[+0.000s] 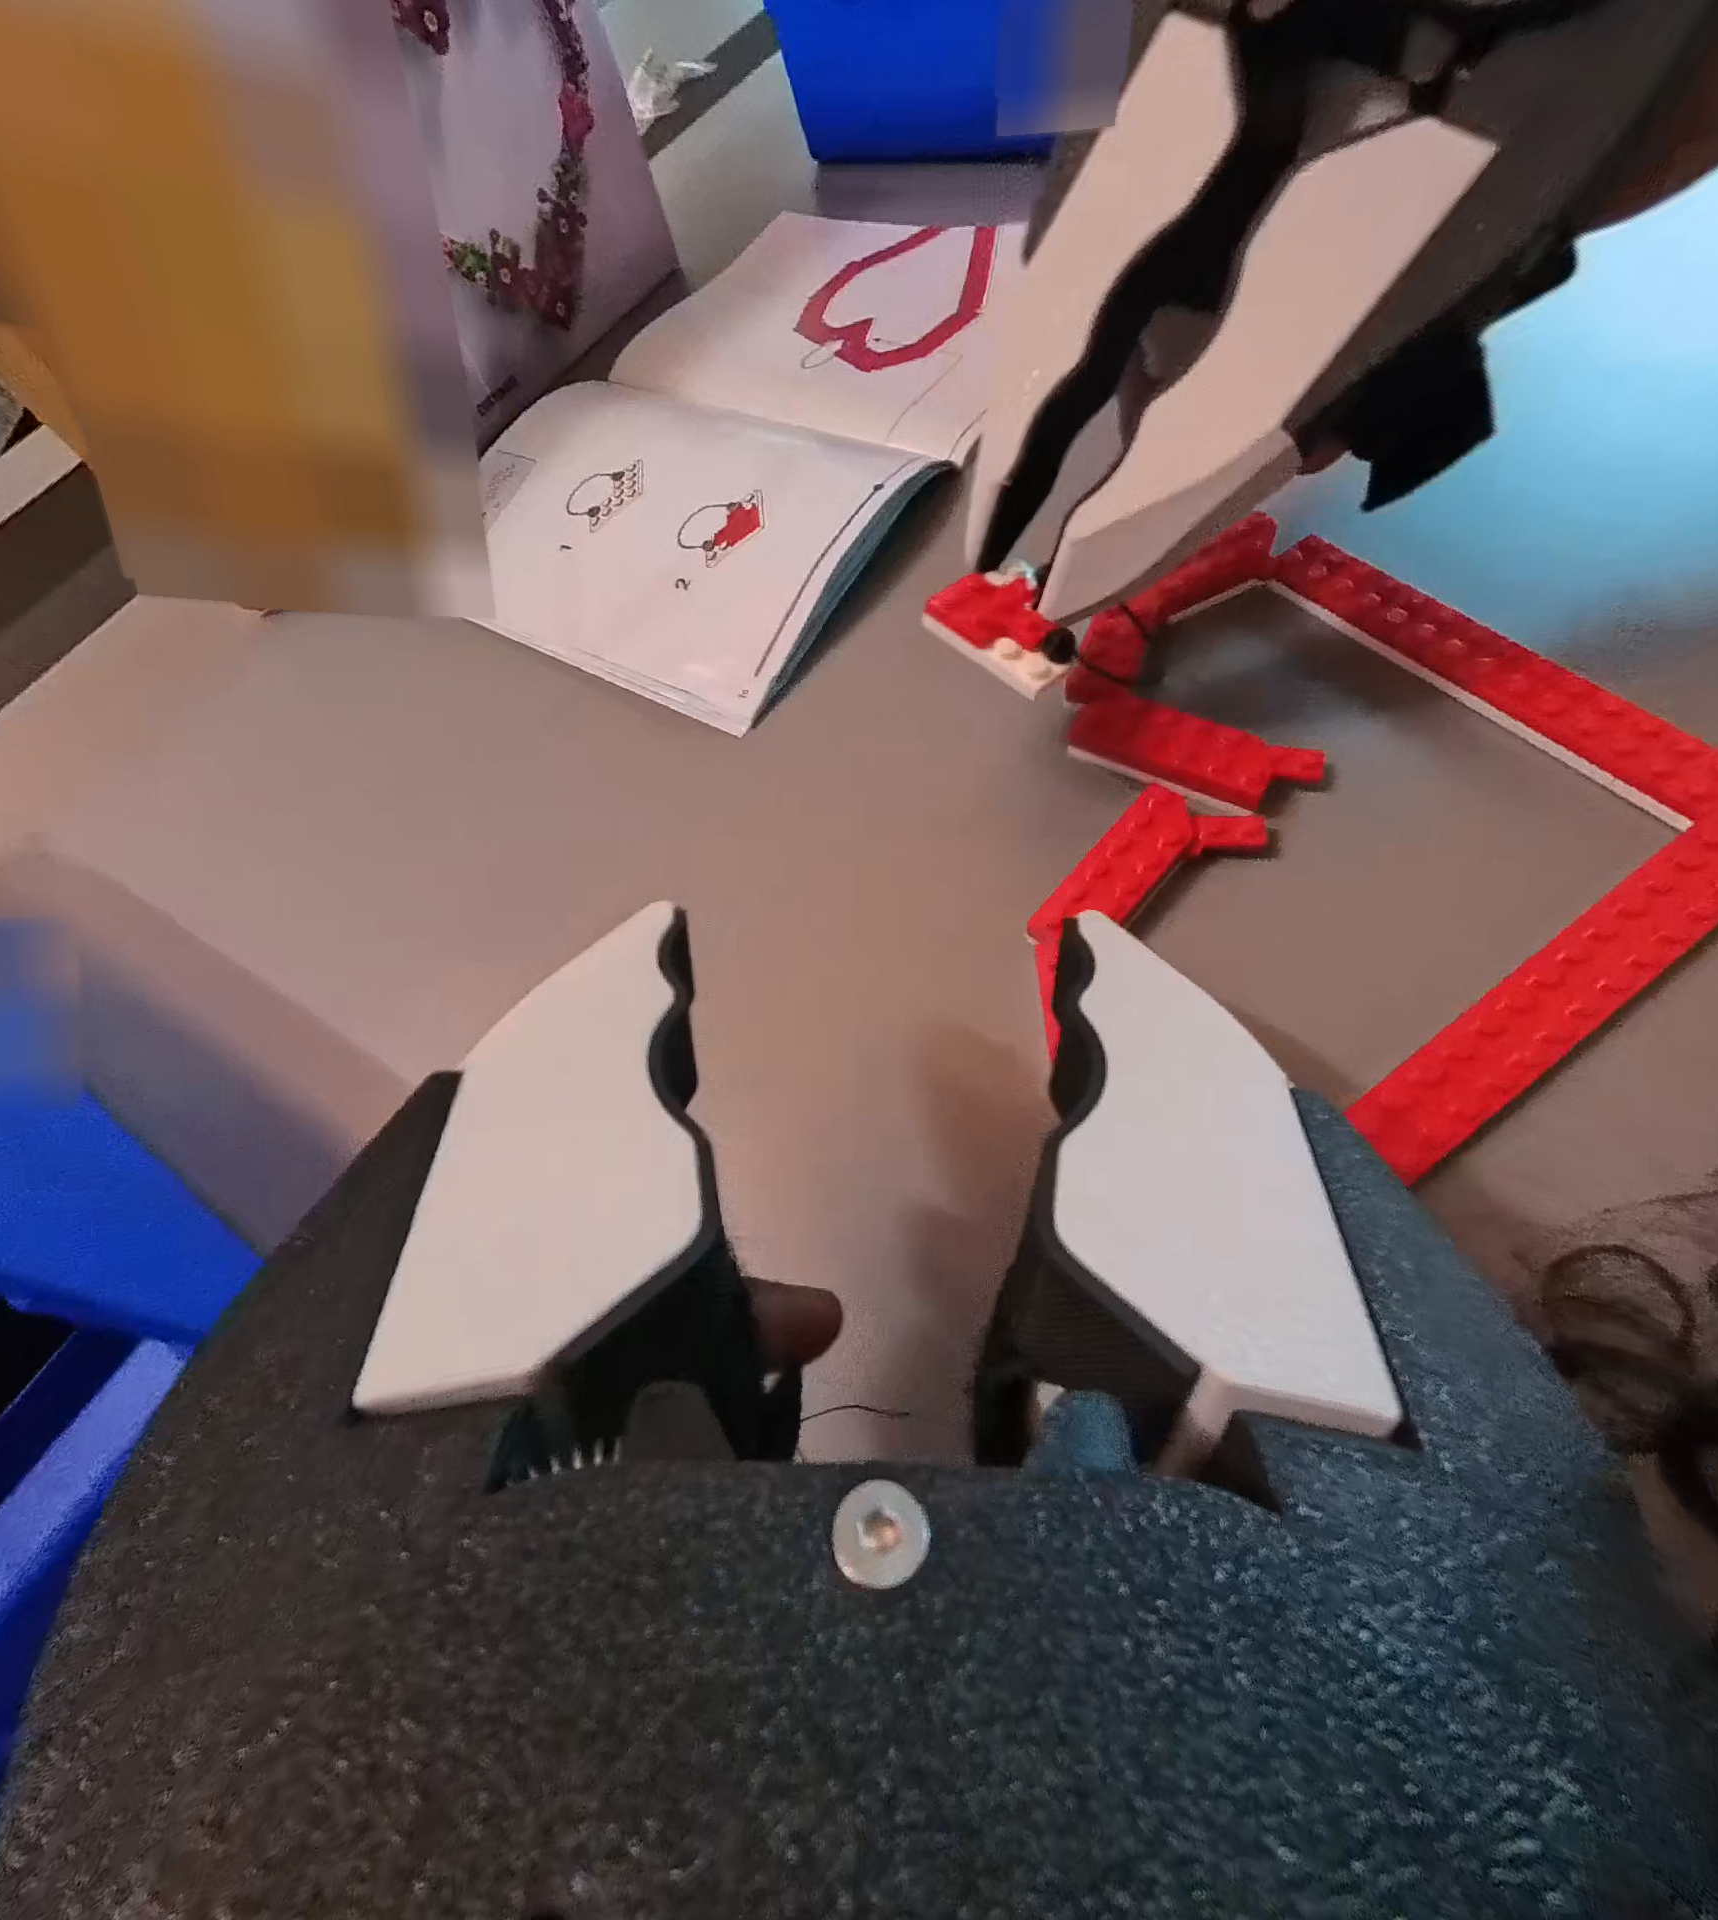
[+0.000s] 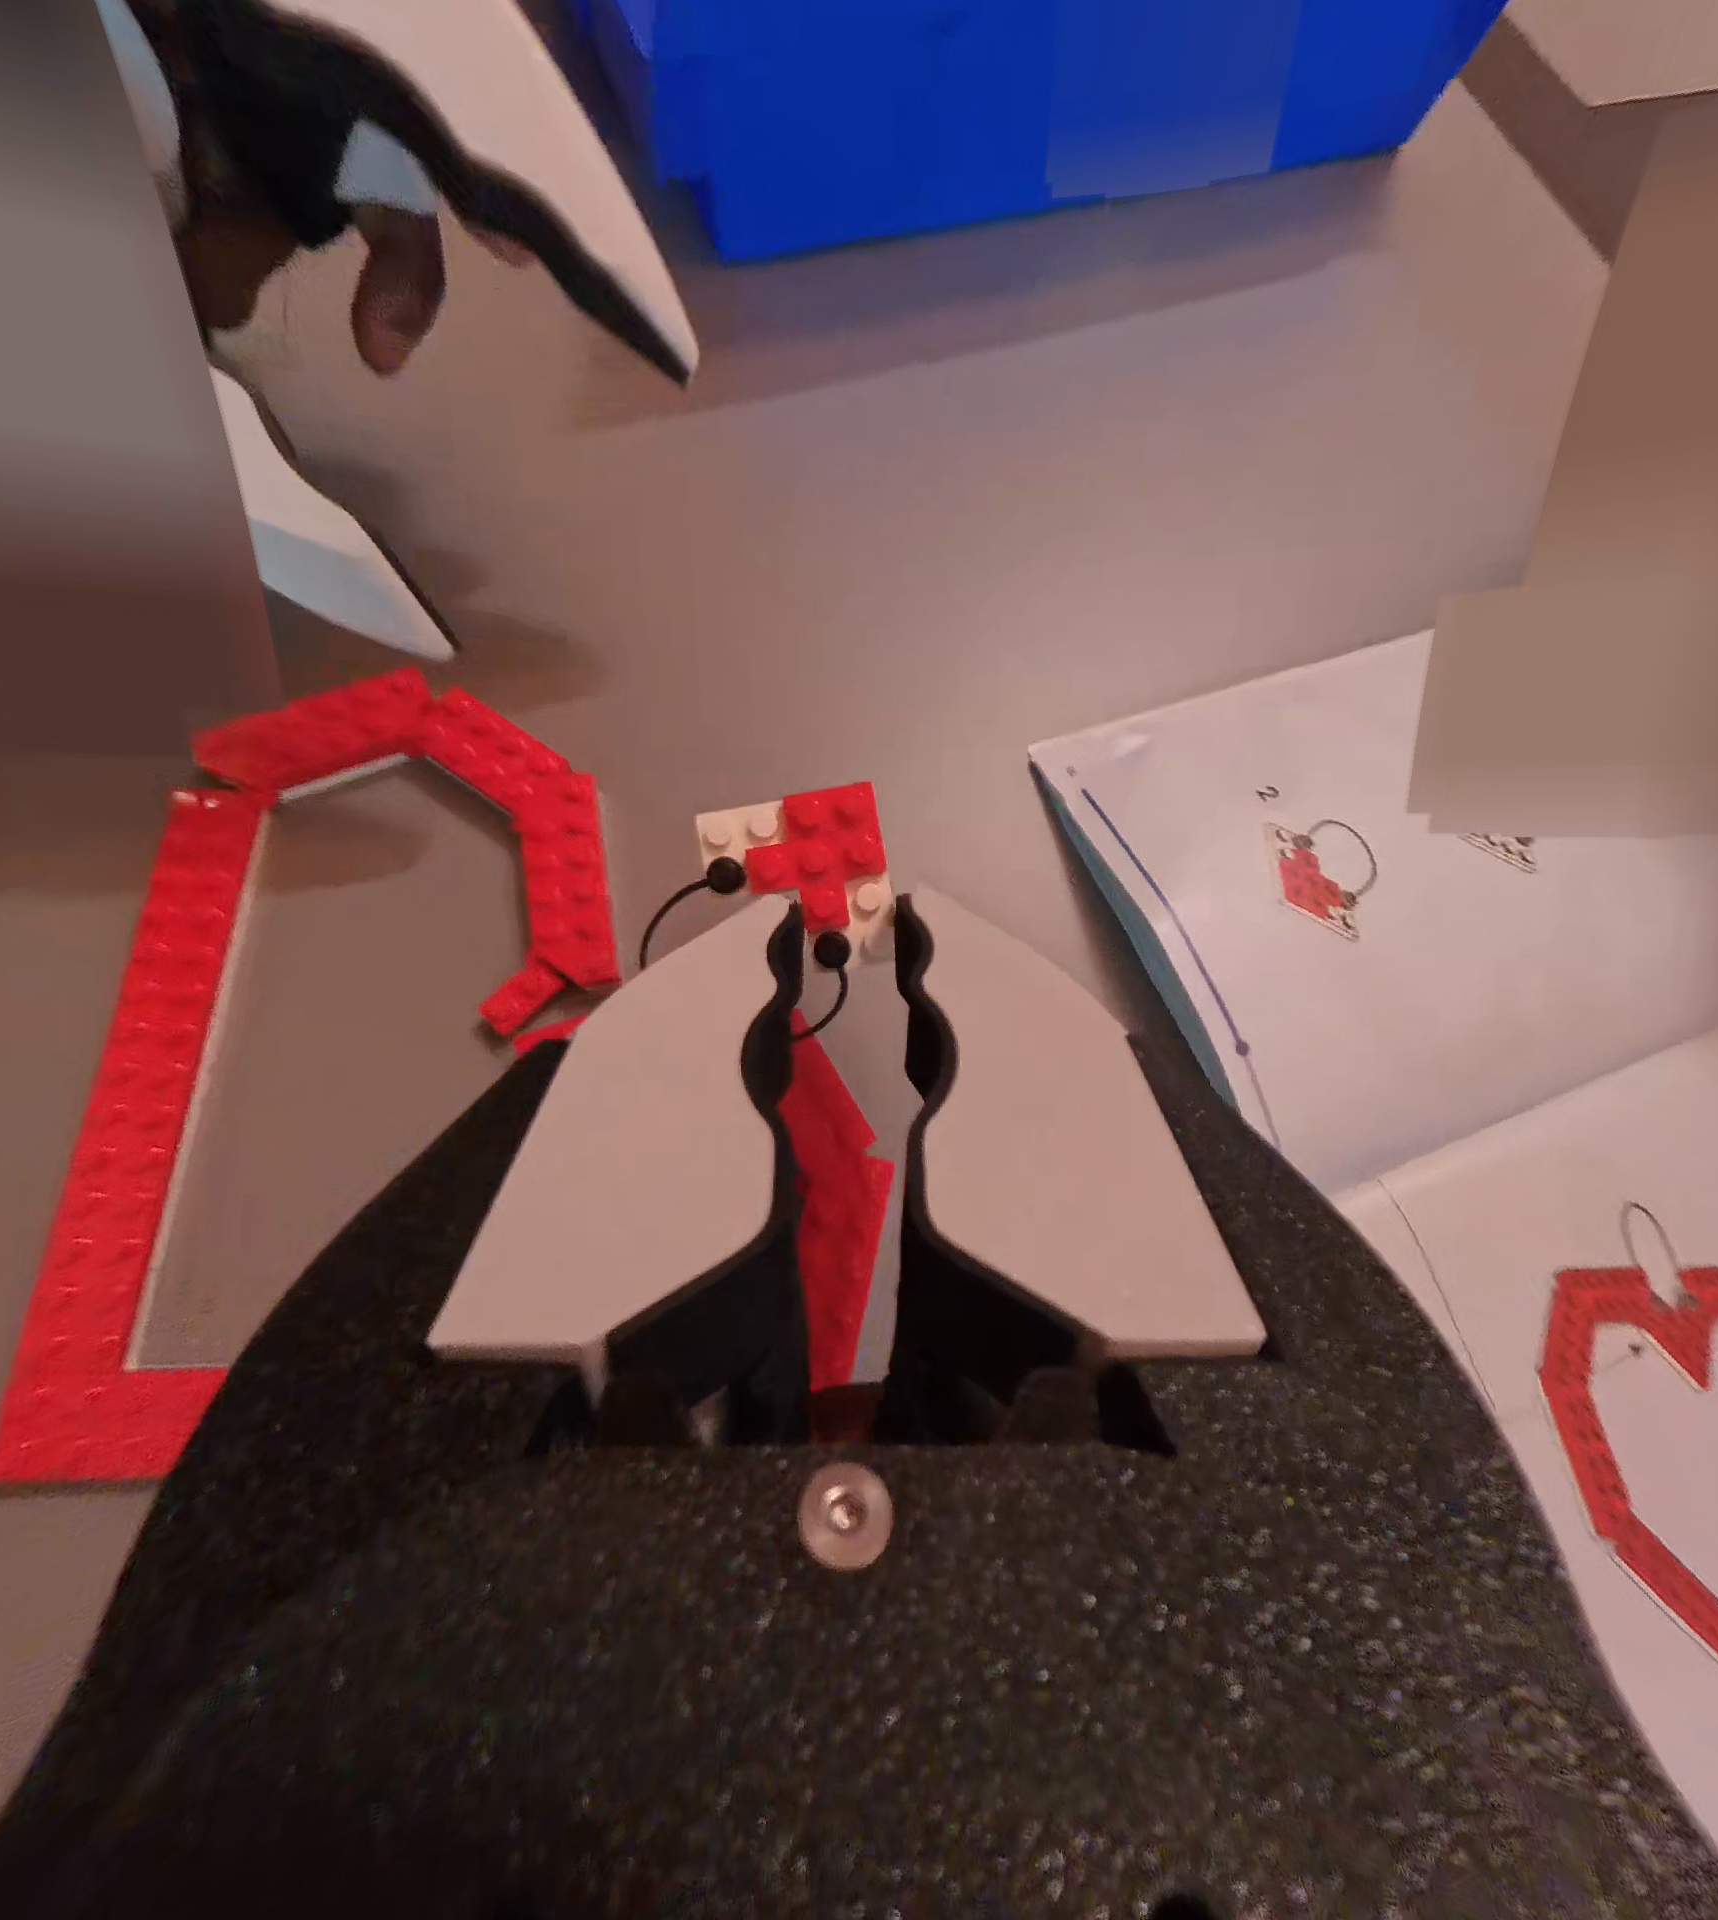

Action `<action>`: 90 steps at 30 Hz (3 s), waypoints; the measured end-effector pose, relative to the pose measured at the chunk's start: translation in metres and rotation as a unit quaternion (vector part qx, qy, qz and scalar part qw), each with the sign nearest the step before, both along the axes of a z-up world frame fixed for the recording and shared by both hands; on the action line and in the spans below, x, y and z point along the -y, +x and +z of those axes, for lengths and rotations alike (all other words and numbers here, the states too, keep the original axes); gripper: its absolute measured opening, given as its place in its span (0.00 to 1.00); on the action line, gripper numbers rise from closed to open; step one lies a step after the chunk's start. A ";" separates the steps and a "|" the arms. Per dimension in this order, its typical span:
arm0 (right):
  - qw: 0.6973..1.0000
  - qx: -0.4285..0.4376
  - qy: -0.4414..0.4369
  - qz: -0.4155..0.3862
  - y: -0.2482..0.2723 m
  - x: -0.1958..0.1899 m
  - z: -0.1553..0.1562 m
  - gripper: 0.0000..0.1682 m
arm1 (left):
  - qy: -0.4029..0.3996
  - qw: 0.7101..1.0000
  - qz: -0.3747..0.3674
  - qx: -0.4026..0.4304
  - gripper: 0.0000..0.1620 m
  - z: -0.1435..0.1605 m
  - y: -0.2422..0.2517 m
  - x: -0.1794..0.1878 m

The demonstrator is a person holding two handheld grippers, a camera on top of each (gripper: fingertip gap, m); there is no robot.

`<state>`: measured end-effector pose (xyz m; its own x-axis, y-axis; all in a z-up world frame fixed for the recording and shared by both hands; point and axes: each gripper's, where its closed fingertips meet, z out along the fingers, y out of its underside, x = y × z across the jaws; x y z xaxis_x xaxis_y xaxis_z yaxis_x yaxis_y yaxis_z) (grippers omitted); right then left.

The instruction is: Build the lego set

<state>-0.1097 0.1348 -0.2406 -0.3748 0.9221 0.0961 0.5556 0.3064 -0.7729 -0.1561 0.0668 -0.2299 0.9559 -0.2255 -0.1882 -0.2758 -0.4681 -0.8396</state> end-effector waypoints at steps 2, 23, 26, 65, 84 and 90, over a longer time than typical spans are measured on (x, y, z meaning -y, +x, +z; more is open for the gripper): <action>1.000 -0.005 0.012 -0.009 0.004 -0.002 -0.001 0.10 | -0.008 1.000 -0.006 0.000 0.43 -0.003 0.000 -0.003; 0.983 0.175 0.012 0.044 -0.011 0.010 -0.029 0.10 | -0.122 0.975 -0.182 -0.046 0.15 -0.044 0.050 -0.018; 0.980 0.197 -0.003 0.037 -0.013 0.014 -0.032 0.10 | -0.118 0.974 -0.189 -0.045 0.12 -0.045 0.053 -0.017; 0.988 0.092 -0.108 0.059 0.047 0.041 -0.014 0.14 | -0.124 0.963 -0.235 -0.054 0.22 -0.032 0.027 -0.055; 0.990 -0.001 -0.141 0.002 0.048 0.010 0.006 0.14 | -0.195 0.914 -0.354 -0.035 0.20 -0.048 0.033 -0.043; 0.984 -0.012 -0.169 -0.054 0.048 -0.014 0.002 0.14 | -0.194 0.925 -0.325 -0.017 0.20 -0.048 0.027 -0.043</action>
<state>-0.0620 0.1487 -0.2390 -0.2736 0.9375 -0.2150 0.5516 -0.0302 -0.8335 -0.1292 0.1102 -0.2783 0.5888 -0.8083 0.0005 -0.6283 -0.4581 -0.6288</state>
